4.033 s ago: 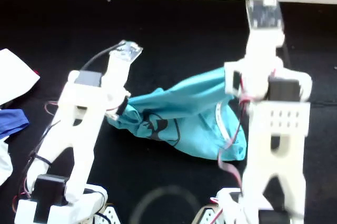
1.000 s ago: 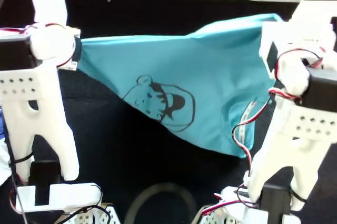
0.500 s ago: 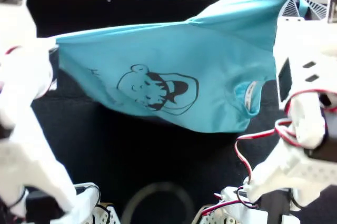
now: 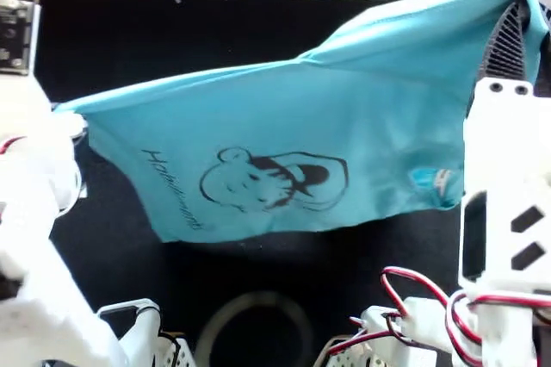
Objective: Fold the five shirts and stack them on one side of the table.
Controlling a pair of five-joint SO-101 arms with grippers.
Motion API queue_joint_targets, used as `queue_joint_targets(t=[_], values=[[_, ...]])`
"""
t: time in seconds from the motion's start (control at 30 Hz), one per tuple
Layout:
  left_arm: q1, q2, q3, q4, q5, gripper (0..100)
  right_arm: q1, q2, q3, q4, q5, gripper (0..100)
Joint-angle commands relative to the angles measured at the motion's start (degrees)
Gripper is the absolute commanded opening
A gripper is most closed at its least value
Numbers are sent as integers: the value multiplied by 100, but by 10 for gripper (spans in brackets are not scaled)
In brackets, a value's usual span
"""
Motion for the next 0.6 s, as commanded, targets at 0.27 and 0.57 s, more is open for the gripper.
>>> queue_joint_targets(t=[0.27, 0.57], values=[[-92, -1341, 215, -44, -62, 8, 101, -760, -409, 4, 62, 5], [-92, -2062, 215, -44, -62, 8, 101, -1314, -400, -31, 62, 5]])
